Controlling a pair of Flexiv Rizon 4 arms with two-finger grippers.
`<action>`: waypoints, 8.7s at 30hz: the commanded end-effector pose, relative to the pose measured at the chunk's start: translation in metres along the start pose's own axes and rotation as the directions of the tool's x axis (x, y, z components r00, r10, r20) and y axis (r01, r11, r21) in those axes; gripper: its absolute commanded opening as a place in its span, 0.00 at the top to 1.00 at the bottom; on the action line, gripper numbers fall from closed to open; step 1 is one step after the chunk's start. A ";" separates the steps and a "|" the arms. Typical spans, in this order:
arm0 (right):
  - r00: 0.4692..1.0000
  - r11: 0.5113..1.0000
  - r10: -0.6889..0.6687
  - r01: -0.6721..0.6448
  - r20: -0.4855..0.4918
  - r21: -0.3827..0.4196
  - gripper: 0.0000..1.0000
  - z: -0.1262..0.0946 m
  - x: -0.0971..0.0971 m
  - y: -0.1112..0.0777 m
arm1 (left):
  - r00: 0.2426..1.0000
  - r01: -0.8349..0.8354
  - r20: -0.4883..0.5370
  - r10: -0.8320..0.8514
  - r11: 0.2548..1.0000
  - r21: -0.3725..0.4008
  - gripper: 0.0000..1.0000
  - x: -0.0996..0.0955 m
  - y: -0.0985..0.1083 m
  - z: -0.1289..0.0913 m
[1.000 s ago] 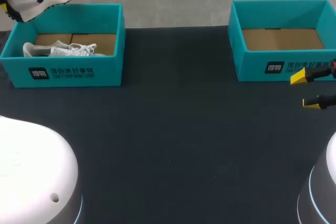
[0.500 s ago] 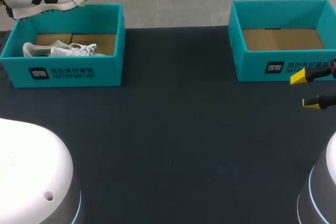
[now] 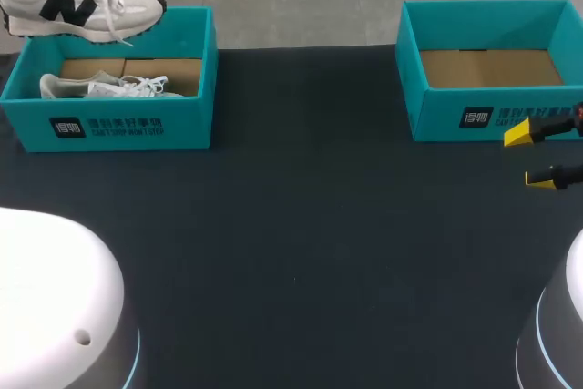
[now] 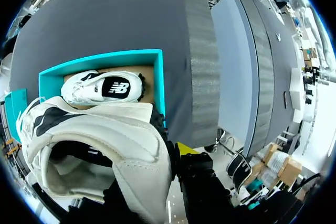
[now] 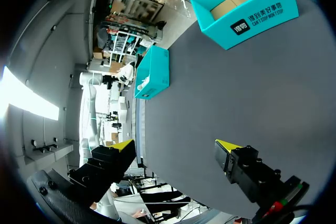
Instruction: Take the shoe out of the shoebox, open the shoe tongue, remove and reinsert the insole, then place the shoe into the shoebox
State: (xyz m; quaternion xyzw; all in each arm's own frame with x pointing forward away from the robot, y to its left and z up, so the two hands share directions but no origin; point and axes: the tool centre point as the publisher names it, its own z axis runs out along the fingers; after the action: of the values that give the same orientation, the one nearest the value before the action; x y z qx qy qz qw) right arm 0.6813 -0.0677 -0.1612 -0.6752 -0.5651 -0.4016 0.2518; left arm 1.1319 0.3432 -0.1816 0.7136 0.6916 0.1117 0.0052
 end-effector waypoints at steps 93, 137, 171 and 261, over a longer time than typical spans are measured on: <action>1.000 1.000 0.001 -0.001 0.003 -0.002 0.00 0.000 0.000 -0.001 | 0.997 0.010 0.073 -0.016 0.997 0.076 0.00 -0.070 0.031 0.174; 1.000 1.000 0.001 -0.001 0.003 -0.002 0.00 0.000 0.000 -0.001 | 0.985 -0.051 0.168 0.034 0.994 0.100 0.00 -0.058 0.016 0.025; 1.000 1.000 0.001 -0.001 0.003 -0.002 0.00 0.000 0.000 -0.001 | 0.985 -0.070 0.166 0.057 0.995 0.074 0.00 -0.076 -0.080 0.034; 1.000 1.000 0.001 -0.001 0.003 -0.002 0.00 0.000 0.000 -0.001 | 0.990 -0.014 0.139 -0.006 0.990 0.139 0.53 -0.072 -0.086 0.177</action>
State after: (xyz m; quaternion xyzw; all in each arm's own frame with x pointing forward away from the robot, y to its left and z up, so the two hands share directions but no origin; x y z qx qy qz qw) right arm 0.6813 -0.0677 -0.1612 -0.6752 -0.5651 -0.4016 0.2518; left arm 1.0739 0.3042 -0.3745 0.7196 0.6943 0.0121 0.0029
